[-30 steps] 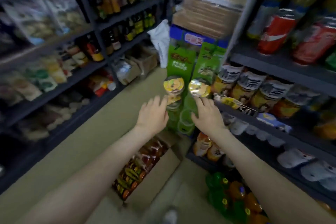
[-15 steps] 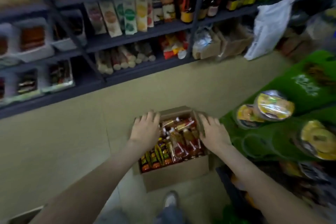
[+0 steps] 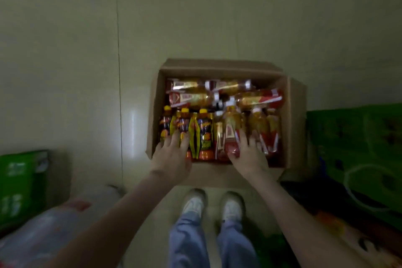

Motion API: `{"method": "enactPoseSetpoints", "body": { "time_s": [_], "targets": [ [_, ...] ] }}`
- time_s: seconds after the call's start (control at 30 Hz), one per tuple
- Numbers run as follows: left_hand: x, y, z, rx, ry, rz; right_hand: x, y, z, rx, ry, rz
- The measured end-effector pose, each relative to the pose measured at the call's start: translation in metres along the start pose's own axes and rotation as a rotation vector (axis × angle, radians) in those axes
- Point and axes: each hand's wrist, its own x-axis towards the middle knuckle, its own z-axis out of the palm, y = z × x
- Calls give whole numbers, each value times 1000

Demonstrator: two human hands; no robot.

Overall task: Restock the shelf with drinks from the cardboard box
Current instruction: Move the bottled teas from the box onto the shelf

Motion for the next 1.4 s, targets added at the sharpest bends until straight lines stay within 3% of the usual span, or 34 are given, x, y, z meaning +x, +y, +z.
{"method": "enactPoseSetpoints", "body": {
  "time_s": [0.13,0.3,0.37,0.47,0.53,0.6,0.7,0.77,0.83,0.9,0.97,1.13,1.3,1.4],
  "targets": [
    [31,5,56,-81,-31,-36,38,1,45,30,-5,71],
    [53,18,88,-226,-57,-3,51,-5,60,255,75,170],
    [59,28,86,-471,-25,-2,54,-7,57,527,84,214],
    [67,50,66,-1093,-32,-106,52,-10,48,927,59,227],
    [76,61,51,-1422,-124,-167,43,-11,44,1016,28,200],
    [88,64,44,-1552,-173,-218,33,-11,48,1003,1,122],
    [99,65,50,-1500,-218,-241,25,-9,59,943,-95,-51],
    [99,64,59,-1295,-228,-266,27,-3,59,909,-285,-117],
    [100,63,67,-1048,-217,-255,31,9,51,692,-377,-185],
    [103,64,69,-877,-248,-255,40,31,45,297,-152,-151],
    [106,69,69,-810,-254,-274,51,52,37,114,45,-29],
    [107,72,74,-680,-216,-264,67,66,44,-54,-13,139],
    [82,50,52,-748,-239,-217,71,46,11,140,-119,296],
    [47,35,17,-882,-146,-186,51,39,-24,542,-121,382]
  ]
}}
